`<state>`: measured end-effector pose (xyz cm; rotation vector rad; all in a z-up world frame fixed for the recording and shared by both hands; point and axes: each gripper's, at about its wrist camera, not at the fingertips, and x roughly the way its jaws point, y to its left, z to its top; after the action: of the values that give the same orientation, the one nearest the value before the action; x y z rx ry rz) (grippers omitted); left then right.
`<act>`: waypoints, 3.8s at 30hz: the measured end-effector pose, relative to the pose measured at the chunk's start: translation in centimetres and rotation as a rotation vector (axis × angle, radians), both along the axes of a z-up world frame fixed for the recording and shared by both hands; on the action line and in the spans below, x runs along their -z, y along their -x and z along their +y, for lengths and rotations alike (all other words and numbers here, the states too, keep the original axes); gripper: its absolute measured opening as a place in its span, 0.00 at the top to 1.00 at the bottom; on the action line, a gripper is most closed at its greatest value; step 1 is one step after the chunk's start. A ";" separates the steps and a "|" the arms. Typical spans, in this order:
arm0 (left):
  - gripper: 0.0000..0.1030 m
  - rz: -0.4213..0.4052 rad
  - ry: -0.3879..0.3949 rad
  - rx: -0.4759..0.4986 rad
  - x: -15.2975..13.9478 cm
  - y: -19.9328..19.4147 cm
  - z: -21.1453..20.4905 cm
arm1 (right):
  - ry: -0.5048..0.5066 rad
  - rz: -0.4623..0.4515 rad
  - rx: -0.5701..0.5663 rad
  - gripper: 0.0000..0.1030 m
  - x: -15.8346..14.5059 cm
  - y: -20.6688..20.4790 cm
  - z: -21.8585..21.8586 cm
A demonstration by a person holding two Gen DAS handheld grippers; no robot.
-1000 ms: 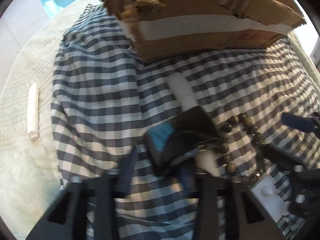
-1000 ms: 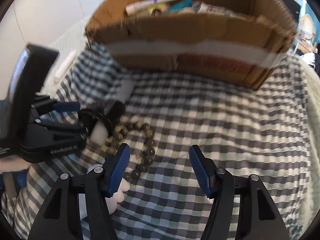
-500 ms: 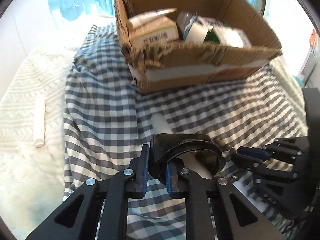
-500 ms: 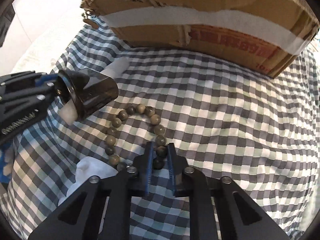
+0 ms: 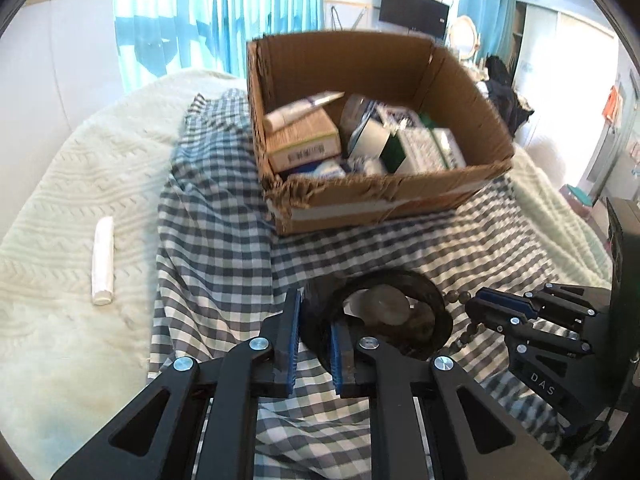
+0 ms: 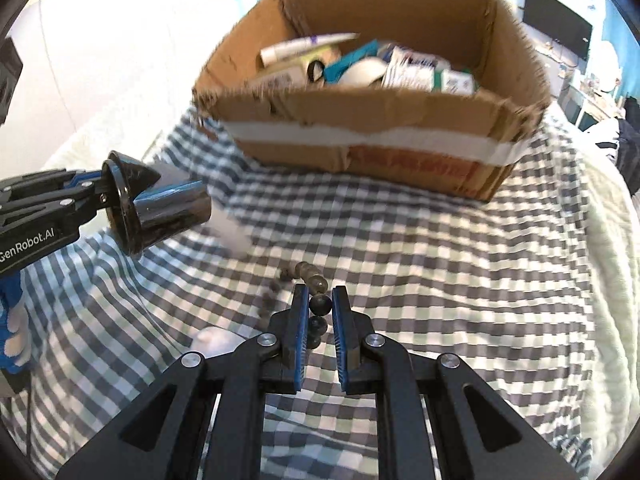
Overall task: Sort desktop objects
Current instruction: 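Lift the black object and bead bracelet with both grippers toward the box, then open both grippers over the box to drop the black object and bracelet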
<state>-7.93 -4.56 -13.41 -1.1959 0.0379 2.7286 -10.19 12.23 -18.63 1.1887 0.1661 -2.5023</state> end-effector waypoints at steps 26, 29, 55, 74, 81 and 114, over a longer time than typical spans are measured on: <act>0.88 0.362 -0.108 -0.010 -12.8 -6.5 1.5 | 0.114 0.474 0.112 0.89 -14.8 -7.8 2.8; 0.88 0.417 -0.115 -0.015 -14.2 -7.4 1.6 | 0.129 0.543 0.111 0.89 -16.9 -9.0 3.0; 0.89 0.647 -0.125 -0.019 -19.6 -5.2 1.4 | 0.174 0.727 0.105 0.89 -24.2 -8.4 3.7; 0.89 0.653 -0.121 -0.002 -19.1 1.9 2.2 | 0.177 0.715 0.112 0.89 -23.2 -1.7 3.6; 0.89 0.615 -0.123 0.006 -16.6 6.3 3.1 | 0.178 0.700 0.112 0.89 -22.2 2.4 3.6; 0.12 0.300 -0.089 -0.039 -6.2 15.8 4.7 | 0.138 0.494 0.217 0.44 -12.1 15.4 4.8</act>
<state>-23.78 0.11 -7.16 -0.7652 -0.0708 2.8850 -25.63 17.01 -6.52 0.5412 -0.0131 -2.9019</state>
